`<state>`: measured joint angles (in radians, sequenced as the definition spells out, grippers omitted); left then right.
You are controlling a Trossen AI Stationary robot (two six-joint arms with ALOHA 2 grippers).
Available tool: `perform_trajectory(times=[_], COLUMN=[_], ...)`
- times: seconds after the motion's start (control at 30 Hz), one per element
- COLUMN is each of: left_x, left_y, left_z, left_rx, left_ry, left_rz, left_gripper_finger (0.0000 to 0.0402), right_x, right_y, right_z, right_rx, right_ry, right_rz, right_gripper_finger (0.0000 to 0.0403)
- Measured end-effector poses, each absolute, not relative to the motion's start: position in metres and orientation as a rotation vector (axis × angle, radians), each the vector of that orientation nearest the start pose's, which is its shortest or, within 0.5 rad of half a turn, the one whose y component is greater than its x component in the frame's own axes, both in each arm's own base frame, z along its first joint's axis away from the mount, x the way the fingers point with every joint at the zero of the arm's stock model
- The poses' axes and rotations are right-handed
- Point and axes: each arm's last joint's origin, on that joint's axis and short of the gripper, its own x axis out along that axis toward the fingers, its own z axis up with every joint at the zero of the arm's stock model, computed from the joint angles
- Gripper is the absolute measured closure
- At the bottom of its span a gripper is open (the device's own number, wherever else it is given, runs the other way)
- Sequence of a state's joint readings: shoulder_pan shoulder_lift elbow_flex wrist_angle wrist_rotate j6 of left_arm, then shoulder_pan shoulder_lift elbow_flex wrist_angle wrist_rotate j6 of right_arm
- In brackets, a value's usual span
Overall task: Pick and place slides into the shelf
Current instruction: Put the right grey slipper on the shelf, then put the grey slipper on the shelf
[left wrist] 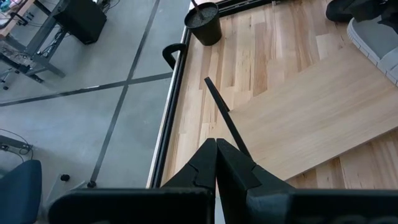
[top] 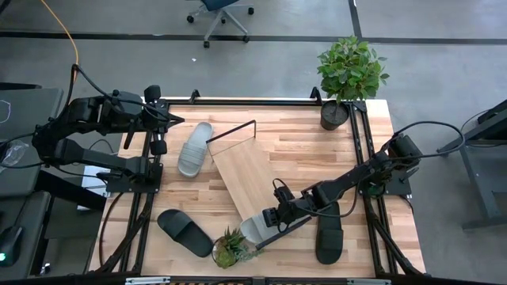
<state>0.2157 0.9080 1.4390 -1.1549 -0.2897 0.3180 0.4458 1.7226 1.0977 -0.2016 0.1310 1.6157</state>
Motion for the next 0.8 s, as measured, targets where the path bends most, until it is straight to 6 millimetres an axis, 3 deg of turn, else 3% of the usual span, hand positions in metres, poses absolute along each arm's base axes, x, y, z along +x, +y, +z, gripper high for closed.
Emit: perform_trajectory(times=[0.13,0.43,0.8], left_x=[0.111,0.111,0.111], left_y=[0.033,0.033,0.033], left_z=[0.432,0.432,0.432], left_rx=[0.324,0.324,0.324], left_ry=[0.702,0.703,0.703], left_rz=[0.384,0.384,0.384], left_gripper_finger=[0.0401,0.0401,0.0401], right_x=[0.325,0.323,0.306], right_y=[0.151,0.151,0.141], right_z=[0.2,0.206,0.224], right_rx=[1.276,1.28,1.222], right_ry=[0.821,0.821,0.824], right_rz=[-0.39,-0.378,-0.438], right_gripper_finger=[0.03,0.0237,0.023])
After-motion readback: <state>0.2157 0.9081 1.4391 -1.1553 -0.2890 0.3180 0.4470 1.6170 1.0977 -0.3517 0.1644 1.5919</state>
